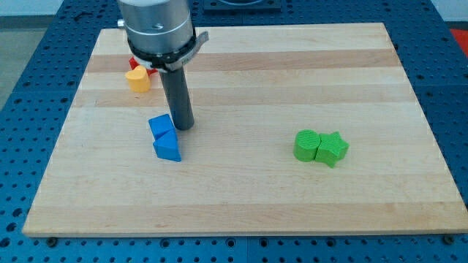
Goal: Slide the blue cube towards the blue triangle
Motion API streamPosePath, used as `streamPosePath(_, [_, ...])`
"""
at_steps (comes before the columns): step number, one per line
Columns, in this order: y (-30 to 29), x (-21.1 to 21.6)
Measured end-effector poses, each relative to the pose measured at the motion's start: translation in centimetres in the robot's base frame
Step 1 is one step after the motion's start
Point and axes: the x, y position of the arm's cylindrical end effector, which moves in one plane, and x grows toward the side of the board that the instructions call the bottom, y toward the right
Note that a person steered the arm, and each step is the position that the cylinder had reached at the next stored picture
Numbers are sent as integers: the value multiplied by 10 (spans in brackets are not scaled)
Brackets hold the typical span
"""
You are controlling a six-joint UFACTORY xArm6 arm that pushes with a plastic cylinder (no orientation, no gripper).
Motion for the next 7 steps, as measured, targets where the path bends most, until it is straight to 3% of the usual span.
streamPosePath(1, [-26, -24])
streamPosePath(2, [-61, -17])
streamPosePath(7, [-41, 15])
